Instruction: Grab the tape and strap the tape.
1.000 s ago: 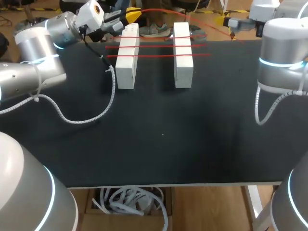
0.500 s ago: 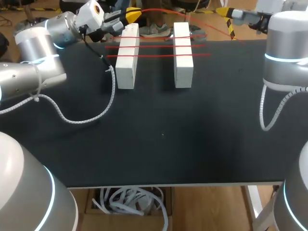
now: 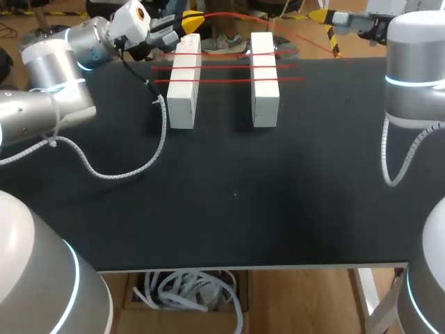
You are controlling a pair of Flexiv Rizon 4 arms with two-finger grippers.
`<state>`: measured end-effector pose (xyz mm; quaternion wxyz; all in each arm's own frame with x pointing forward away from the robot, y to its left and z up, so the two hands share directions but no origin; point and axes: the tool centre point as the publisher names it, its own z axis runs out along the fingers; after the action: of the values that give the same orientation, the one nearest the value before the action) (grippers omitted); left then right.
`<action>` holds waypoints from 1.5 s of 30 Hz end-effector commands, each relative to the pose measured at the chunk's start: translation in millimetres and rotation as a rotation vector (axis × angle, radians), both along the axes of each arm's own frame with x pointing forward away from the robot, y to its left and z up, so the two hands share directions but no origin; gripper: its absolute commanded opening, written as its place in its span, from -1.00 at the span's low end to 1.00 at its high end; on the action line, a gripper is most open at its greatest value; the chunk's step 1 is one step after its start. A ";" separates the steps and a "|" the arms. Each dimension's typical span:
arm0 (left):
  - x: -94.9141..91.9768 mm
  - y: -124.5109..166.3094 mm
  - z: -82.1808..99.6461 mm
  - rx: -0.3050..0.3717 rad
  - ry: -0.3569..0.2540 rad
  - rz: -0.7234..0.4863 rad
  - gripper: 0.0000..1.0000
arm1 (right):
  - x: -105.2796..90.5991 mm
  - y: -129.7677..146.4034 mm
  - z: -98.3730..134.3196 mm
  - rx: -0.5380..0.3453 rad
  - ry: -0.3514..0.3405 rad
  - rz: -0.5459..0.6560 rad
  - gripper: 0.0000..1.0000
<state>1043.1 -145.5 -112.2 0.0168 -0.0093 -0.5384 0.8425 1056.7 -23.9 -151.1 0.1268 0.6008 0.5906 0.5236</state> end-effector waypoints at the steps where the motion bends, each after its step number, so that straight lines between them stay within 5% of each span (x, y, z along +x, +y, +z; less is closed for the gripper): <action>1: 0.7 0.0 -0.9 -0.002 -0.001 -0.002 -1.00 | -5.8 0.8 10.2 0.155 0.027 -0.108 1.00; 13: 0.7 0.0 -0.9 -0.002 -0.001 -0.002 -1.00 | -28.7 -17.4 1.5 0.838 0.183 -0.548 1.00; 17: 0.7 0.0 -0.9 -0.002 -0.001 -0.002 -1.00 | -24.2 -22.3 -12.5 1.083 0.152 -0.579 1.00; 20: 0.7 0.0 -0.9 -0.002 -0.001 -0.002 -1.00 | -22.1 -23.7 -20.7 1.172 0.118 -0.637 1.00; 34: 0.7 0.0 -0.9 -0.002 -0.001 -0.002 -1.00 | -25.5 4.4 -32.3 1.203 0.192 -0.752 1.00; 45: 0.7 0.0 -0.9 -0.002 -0.001 -0.002 -1.00 | -9.9 -6.8 -37.2 1.202 0.127 -0.792 1.00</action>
<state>1043.1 -145.5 -112.2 0.0169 -0.0094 -0.5383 0.8425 1044.0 -37.2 -183.7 -0.1723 0.7894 0.0235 0.5888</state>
